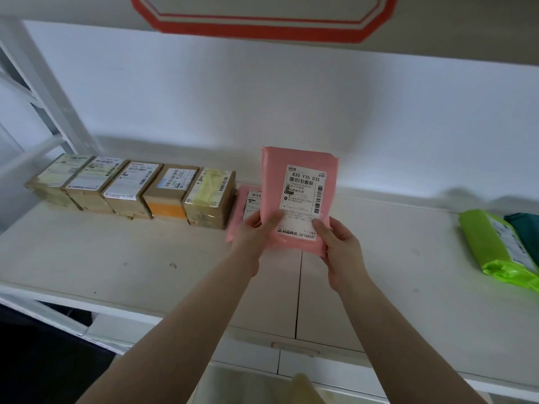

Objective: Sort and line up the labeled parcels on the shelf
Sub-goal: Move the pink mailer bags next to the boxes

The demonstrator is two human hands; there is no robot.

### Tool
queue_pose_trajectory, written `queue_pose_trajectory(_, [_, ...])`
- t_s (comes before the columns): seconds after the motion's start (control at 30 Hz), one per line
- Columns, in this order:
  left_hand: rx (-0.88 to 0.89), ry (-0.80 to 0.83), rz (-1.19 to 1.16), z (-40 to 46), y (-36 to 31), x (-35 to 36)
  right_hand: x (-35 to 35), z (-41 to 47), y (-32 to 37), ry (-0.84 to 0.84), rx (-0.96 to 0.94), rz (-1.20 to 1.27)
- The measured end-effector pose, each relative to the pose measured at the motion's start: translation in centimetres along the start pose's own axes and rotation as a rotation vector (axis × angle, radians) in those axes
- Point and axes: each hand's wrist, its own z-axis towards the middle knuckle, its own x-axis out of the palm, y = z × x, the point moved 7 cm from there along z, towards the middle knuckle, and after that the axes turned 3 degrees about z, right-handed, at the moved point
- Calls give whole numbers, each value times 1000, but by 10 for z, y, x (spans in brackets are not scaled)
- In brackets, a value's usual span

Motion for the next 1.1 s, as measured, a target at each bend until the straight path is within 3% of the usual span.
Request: queue_pose_trajectory(1.1, [-10,21,30,6,-7,17,-6,2,9,-76,-47,85])
